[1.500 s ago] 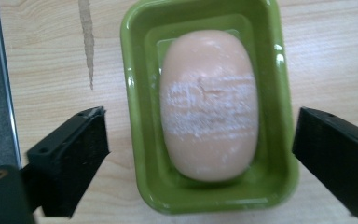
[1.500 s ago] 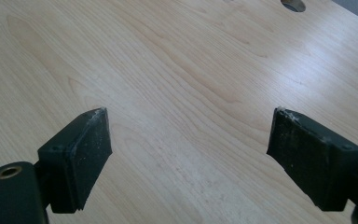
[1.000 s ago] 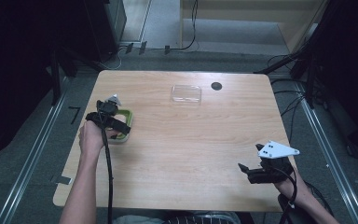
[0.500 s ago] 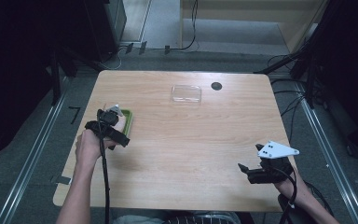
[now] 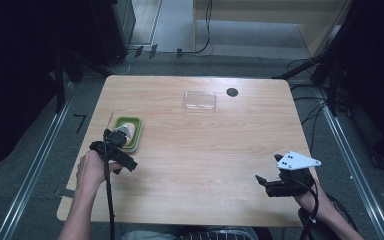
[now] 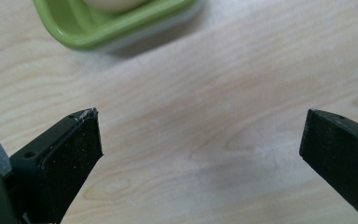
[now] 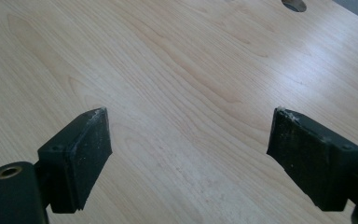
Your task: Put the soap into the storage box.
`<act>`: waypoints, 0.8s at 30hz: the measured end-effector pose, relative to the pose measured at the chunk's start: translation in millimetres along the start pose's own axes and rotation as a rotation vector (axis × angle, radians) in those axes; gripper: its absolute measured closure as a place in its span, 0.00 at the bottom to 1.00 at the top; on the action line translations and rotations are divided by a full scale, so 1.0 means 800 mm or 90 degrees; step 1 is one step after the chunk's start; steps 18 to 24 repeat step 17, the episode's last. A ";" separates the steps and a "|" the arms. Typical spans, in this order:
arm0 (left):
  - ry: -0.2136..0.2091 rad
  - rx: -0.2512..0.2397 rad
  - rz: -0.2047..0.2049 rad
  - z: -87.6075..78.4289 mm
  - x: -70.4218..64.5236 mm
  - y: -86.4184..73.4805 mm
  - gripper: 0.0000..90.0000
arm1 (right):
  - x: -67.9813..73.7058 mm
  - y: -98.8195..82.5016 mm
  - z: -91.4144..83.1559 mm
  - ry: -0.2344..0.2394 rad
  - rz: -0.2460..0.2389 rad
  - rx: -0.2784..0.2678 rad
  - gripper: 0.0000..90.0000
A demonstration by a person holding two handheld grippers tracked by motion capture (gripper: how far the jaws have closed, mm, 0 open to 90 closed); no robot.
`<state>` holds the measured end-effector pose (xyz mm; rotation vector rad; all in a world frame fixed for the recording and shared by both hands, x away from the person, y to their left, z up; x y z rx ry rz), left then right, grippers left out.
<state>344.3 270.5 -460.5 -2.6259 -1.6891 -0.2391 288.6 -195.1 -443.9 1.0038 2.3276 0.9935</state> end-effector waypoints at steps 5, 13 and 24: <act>-0.003 0.024 0.012 0.009 -0.008 -0.016 0.00 | 0.000 0.000 0.000 -0.001 0.000 0.001 0.15; -0.002 0.029 0.018 0.022 -0.015 -0.035 0.00 | 0.000 -0.001 -0.001 -0.001 0.003 0.001 0.15; -0.003 0.026 0.013 0.024 -0.015 -0.036 0.00 | -0.001 -0.001 -0.001 -0.002 0.003 -0.001 0.15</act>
Point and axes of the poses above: each handheld gripper's, and its own axes: z roughly forward along the jaws, y roughly out of its top, x roughly to its left, the point moved 5 cm from there along z, roughly forward along the jaws, and after that the axes turned 2 degrees about z, right-handed, at the moved point
